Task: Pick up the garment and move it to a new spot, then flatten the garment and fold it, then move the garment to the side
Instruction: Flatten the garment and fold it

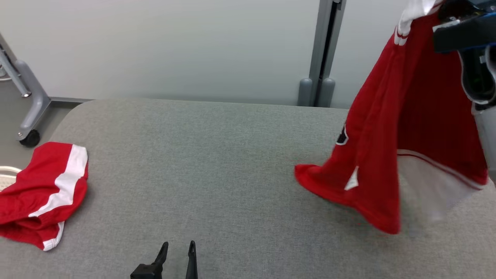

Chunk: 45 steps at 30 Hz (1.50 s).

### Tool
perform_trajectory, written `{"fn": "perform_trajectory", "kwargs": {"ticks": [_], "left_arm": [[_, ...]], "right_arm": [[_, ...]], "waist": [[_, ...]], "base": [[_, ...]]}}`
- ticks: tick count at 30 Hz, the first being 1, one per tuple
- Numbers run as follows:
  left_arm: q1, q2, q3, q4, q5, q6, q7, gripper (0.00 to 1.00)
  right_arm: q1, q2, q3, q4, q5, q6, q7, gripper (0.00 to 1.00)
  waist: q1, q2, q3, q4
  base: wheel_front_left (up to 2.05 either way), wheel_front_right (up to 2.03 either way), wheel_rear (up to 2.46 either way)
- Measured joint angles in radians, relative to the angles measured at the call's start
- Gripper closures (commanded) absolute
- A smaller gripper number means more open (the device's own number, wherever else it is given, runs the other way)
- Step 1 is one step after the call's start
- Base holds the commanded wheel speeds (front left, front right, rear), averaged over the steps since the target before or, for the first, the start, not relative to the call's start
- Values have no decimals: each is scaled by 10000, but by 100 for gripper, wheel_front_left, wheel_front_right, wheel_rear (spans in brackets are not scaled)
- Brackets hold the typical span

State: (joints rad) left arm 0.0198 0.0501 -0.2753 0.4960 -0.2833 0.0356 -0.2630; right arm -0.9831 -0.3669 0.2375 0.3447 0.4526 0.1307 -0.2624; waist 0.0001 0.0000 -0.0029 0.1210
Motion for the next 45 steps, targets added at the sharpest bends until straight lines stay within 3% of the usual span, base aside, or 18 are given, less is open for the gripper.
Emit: {"fn": "perform_trajectory", "kwargs": {"ticks": [6, 10, 16, 21, 27, 32, 37, 38, 39, 45], "left_arm": [[-95, 0, -360, 19, -234, 94, 2, 0], [-100, 2, -431, 82, -345, 171, 0, 0], [-29, 2, -245, 107, -334, 213, 0, 0], [93, 6, 61, 94, -153, 238, 0, 0], [31, 6, 245, -2, -23, 165, 2, 0], [-267, 6, 311, -82, 125, 84, 0, 0], [-633, -2, 305, -186, 221, -17, 0, 0], [-676, 4, 303, -196, 222, -35, 0, 0], [-709, 6, 314, -201, 203, -82, 0, 0], [-1071, 2, 176, 92, -244, -207, 0, 0]], "right_arm": [[-1194, 115, 1429, 769, -295, 0, 0, 100], [-1923, 414, 1839, 899, -405, 0, 2, 100], [-1937, 408, 1319, 953, -364, 0, 0, 100], [-161, -146, 677, 1578, -217, 0, 2, 100], [2962, -598, 395, 1937, 871, 0, 4, 100], [5277, -616, -194, 2213, 1239, -2, 6, 100], [6514, -433, -119, 2391, 823, 0, 8, 100], [6621, -433, -79, 2472, 598, 0, 10, 80], [6683, -397, -102, 2615, 387, 0, 8, 0], [6692, 148, -1149, 2525, -755, 0, 8, 0]], "waist": [[0, 0, 56, 764], [0, -1, 117, 1251], [0, -1, 140, 1522], [0, 0, 215, 1148], [0, 1, 608, 445], [0, 1, 893, -150], [0, 1, 1067, -714], [0, 1, 1087, -818], [0, 1, 1107, -919], [-1, 0, 1203, -1401]], "base": [[0, 0, 0], [0, 0, 0], [0, 0, 0], [0, 0, 0], [0, 0, 0], [0, 0, 0], [0, 0, 0], [0, 0, 0], [0, 0, 0], [0, 0, 0]]}}
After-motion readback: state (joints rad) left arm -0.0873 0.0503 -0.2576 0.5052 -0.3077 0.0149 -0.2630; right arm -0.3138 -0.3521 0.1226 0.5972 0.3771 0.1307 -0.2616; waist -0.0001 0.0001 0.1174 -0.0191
